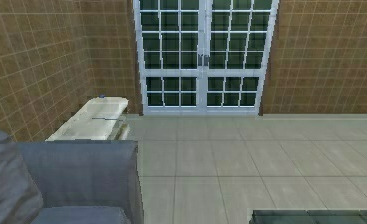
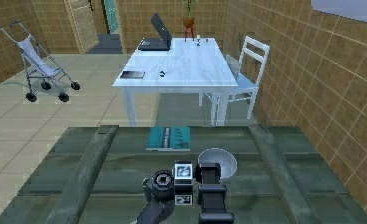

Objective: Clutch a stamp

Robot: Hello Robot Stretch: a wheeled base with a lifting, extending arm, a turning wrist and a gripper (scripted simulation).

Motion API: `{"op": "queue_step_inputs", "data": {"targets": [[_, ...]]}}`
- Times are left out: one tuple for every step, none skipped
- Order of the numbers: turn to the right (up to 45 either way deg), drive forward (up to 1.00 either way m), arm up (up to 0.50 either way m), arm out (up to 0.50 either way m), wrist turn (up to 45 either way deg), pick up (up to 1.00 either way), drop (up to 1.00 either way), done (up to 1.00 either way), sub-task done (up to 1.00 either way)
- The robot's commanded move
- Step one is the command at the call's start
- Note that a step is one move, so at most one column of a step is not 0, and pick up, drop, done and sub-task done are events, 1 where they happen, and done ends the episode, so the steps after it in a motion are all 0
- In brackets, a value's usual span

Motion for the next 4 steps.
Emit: {"op": "queue_step_inputs", "data": {"targets": [[0.0, 0.0, 0.0, 0.0, 45.0, 0.0, 0.0, 0.0, 0.0], [0.0, 0.0, 0.0, 0.0, 45.0, 0.0, 0.0, 0.0, 0.0], [0.0, 0.0, 0.0, 0.0, 24.0, 0.0, 0.0, 0.0, 0.0], [0.0, 0.0, 0.0, 0.0, -30.0, 0.0, 0.0, 0.0, 0.0]]}}
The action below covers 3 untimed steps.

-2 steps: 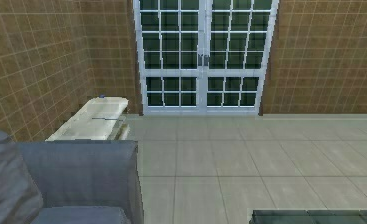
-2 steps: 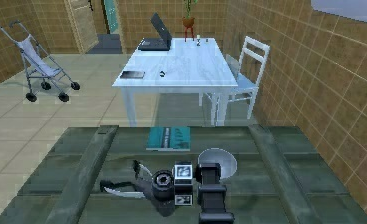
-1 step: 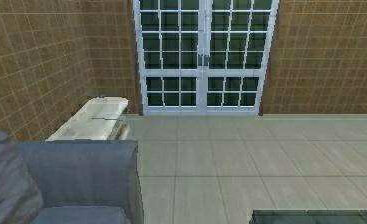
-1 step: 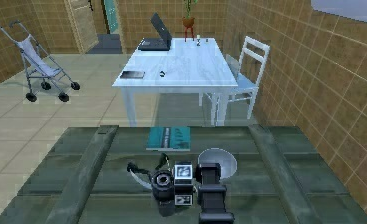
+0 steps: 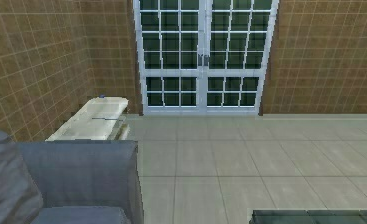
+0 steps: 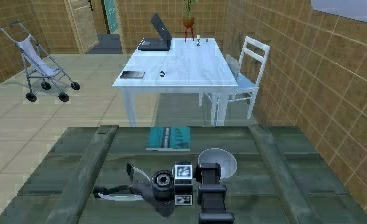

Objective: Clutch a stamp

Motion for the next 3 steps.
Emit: {"op": "queue_step_inputs", "data": {"targets": [[0.0, 0.0, 0.0, -0.12, 0.0, 0.0, 0.0, 0.0, 0.0], [0.0, 0.0, -0.5, 0.0, 0.0, 0.0, 0.0, 0.0, 0.0], [0.0, 0.0, -0.42, 0.0, 0.0, 0.0, 0.0, 0.0, 0.0]]}}
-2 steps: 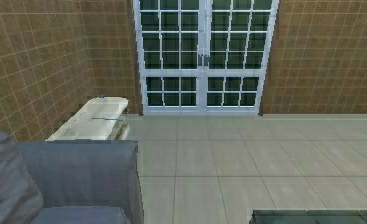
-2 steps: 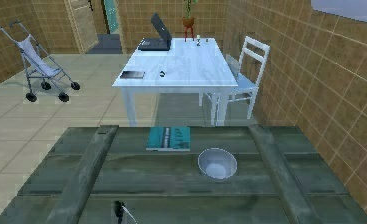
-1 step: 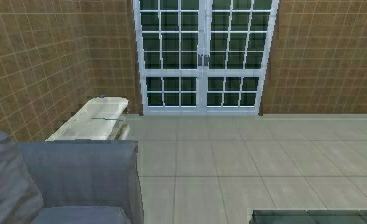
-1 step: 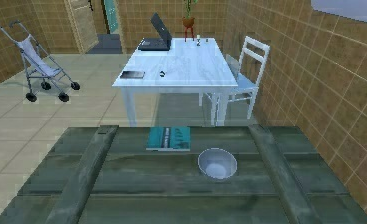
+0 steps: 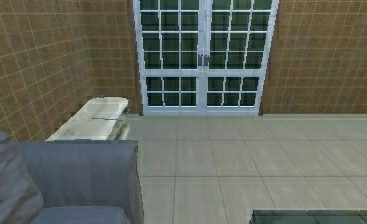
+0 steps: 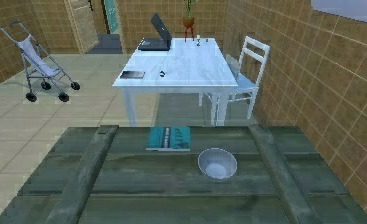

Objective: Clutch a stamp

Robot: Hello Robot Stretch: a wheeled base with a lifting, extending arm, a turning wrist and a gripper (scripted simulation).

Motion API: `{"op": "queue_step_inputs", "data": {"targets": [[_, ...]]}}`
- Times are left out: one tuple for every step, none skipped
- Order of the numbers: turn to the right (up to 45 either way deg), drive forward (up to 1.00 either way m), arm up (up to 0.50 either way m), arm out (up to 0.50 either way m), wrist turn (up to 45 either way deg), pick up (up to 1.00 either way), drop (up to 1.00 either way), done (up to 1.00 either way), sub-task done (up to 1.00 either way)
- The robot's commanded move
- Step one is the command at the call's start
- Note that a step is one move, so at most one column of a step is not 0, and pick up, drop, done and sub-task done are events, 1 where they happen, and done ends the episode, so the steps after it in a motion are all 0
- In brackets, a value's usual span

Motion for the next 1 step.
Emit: {"op": "queue_step_inputs", "data": {"targets": [[0.0, 0.0, 0.0, 0.0, 0.0, 1.0, 0.0, 0.0, 0.0]]}}
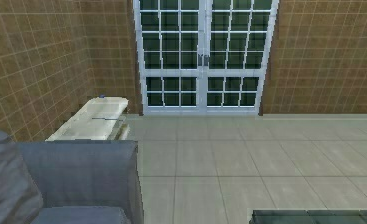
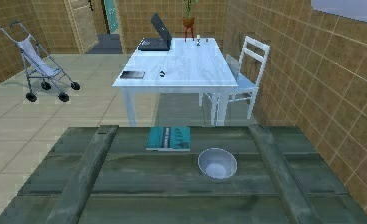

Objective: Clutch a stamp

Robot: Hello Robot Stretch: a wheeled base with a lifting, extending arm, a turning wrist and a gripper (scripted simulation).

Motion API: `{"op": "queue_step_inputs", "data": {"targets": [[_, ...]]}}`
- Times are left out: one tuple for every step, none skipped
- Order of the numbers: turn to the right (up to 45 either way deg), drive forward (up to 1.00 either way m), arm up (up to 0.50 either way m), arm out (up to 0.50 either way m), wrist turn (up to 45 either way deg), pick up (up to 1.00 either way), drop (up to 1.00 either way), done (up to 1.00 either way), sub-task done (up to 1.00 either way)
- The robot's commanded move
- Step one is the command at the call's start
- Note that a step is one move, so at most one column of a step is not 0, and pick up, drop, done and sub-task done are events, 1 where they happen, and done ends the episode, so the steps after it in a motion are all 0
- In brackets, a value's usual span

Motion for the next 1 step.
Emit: {"op": "queue_step_inputs", "data": {"targets": [[0.0, 0.0, 0.1, 0.0, 0.0, 0.0, 0.0, 0.0, 0.0]]}}
